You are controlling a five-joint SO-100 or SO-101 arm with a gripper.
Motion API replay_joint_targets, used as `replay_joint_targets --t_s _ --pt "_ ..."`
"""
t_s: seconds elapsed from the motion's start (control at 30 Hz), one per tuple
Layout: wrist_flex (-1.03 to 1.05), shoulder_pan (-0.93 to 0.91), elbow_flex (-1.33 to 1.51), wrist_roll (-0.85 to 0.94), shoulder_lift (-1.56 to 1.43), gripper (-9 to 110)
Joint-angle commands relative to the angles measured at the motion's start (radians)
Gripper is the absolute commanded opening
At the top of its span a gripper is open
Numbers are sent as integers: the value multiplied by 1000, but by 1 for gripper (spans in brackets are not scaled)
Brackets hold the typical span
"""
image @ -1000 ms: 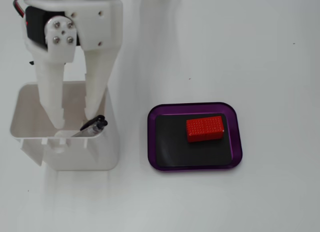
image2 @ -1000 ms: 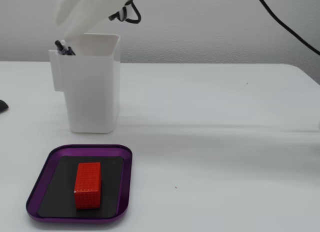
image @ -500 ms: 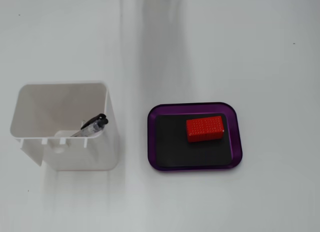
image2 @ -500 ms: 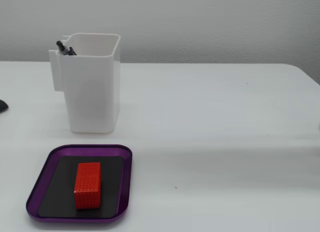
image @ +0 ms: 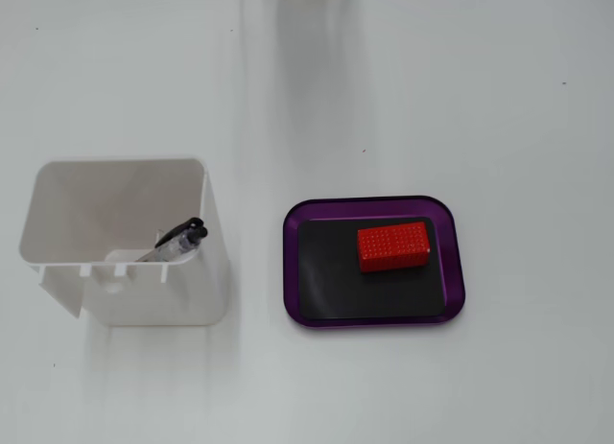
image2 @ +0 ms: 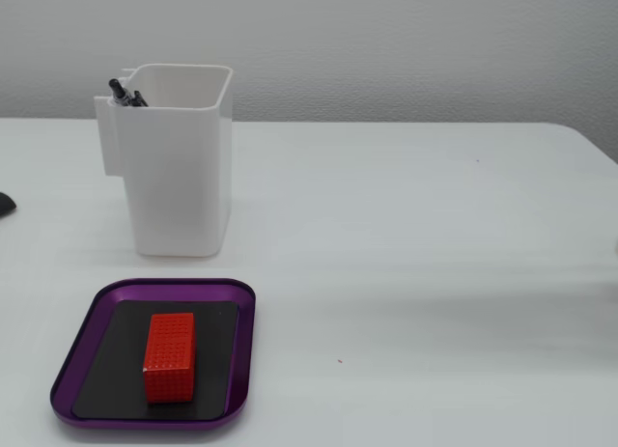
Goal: Pick up the pen and put it in the pen holder.
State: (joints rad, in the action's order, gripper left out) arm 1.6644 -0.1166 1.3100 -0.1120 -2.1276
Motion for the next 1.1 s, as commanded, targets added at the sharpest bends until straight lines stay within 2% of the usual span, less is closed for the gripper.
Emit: replay_joint_targets --t_s 0.0,0.33,0.5,0.7,0.97,1.07 --pt "-80 6 333 8 -179 11" --pt "-535 12 1259 8 -701 11" --pt "-643 6 1562 8 -1019 11" --pt "-540 5 1706 9 -1345 11" --pt "-502 6 1743 9 -1270 10" --pt "-491 6 1741 9 -1282 0"
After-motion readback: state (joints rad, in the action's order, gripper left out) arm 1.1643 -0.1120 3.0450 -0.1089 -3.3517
